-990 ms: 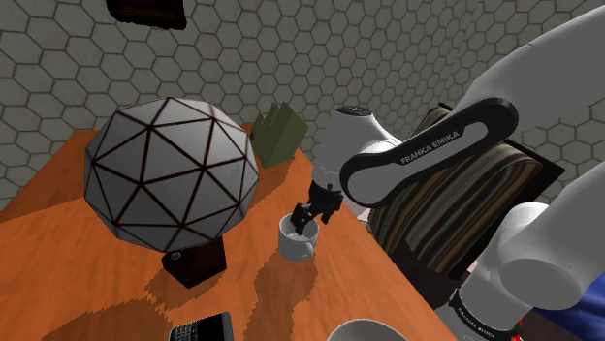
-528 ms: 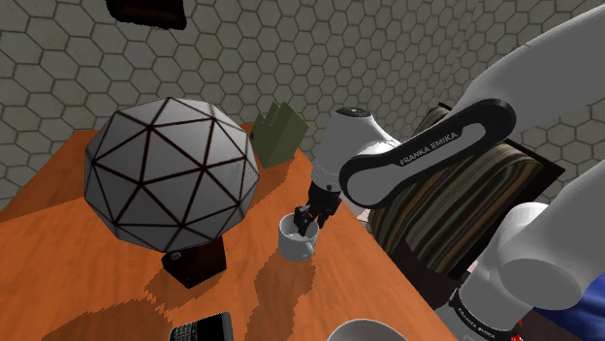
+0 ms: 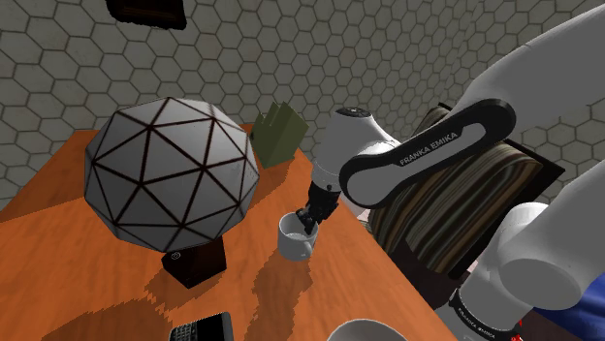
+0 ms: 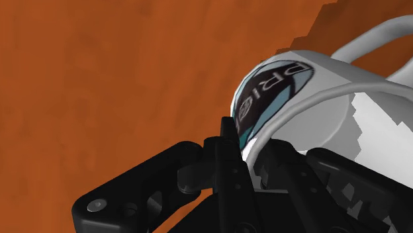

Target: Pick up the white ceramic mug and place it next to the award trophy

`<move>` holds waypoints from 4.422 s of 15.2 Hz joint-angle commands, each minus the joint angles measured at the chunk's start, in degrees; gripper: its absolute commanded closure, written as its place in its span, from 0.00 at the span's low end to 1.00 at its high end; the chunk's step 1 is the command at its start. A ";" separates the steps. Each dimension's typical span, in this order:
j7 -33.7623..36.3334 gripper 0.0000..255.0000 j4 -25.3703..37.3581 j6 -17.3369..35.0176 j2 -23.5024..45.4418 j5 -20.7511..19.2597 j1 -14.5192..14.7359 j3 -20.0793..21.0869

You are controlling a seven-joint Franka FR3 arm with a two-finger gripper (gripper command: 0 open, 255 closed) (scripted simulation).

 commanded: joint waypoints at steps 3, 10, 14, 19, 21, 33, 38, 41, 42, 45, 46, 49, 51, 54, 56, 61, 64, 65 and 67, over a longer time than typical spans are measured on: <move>-0.23 1.00 0.60 -1.92 -1.36 0.27 0.14 -0.27; -0.74 1.00 3.11 -8.52 -5.50 0.76 0.48 -1.17; -0.89 1.00 4.82 -12.17 -7.45 0.82 0.57 -1.66; -1.00 1.00 7.24 -16.60 -9.49 0.77 0.60 -2.24; -1.03 1.00 8.29 -18.33 -10.18 0.72 0.60 -2.46; -0.99 1.00 15.50 -28.28 -12.93 0.20 0.41 -3.66; -0.90 1.00 18.95 -32.24 -13.44 -0.08 0.28 -4.08; -0.84 1.00 21.15 -34.57 -13.57 -0.25 0.18 -4.30; -0.81 1.00 21.90 -35.34 -13.59 -0.31 0.15 -4.38; -0.73 1.00 24.22 -37.64 -13.57 -0.50 0.05 -4.58; -0.70 1.00 25.01 -38.40 -13.53 -0.56 0.02 -4.65; -0.60 1.00 27.46 -40.66 -13.35 -0.74 -0.08 -4.83; -0.53 1.00 29.14 -42.17 -13.17 -0.87 -0.15 -4.94; -0.42 1.00 31.75 -44.42 -12.81 -1.06 -0.26 -5.09; -0.33 1.00 33.55 -45.91 -12.50 -1.18 -0.34 -5.17; -0.09 1.00 38.25 -49.65 -11.53 -1.51 -0.53 -5.34; -1.51 1.00 41.63 -49.74 -8.08 -2.44 -1.41 -6.27; -2.21 1.00 43.02 -49.54 -6.40 -2.86 -1.80 -6.70; -3.56 1.00 46.04 -49.27 -2.95 -3.65 -2.58 -7.51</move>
